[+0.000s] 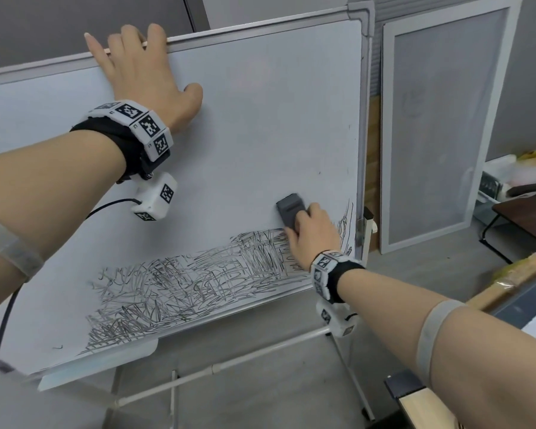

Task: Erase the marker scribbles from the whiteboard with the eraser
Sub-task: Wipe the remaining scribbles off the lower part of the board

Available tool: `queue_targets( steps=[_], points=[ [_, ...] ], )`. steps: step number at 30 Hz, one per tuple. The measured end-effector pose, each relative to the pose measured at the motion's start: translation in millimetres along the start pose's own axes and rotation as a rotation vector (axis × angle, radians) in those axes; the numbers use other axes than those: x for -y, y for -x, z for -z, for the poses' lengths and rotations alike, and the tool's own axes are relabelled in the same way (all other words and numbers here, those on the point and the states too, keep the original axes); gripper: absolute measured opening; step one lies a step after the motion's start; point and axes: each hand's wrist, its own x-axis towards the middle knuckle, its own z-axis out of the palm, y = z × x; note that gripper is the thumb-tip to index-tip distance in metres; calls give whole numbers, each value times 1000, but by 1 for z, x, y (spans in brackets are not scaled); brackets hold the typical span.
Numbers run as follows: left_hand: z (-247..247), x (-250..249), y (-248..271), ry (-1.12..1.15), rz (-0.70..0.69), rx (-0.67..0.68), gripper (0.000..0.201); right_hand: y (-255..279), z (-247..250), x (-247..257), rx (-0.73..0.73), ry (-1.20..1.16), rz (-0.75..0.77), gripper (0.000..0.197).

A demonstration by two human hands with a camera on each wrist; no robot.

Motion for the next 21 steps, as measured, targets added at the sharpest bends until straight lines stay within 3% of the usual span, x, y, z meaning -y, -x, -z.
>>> queue_targets(
  steps=[4,8,11,16,21],
  points=[
    [0,-6,0,-15,2,-16,61,-23,33,-30,-145,-7,-44,27],
    [0,-6,2,-24,-4,-26,60,-44,55,-30,-257,-81,-39,33],
    [0,-5,2,-15,-3,-22,60,-36,46,-36,-229,-123,-132,34],
    [1,1,2,-13,-8,-26,60,3,13,-71,22,-39,-299,36],
    [1,-5,2,-9,-2,-9,59,-21,29,-73,-145,-105,-300,31]
  ],
)
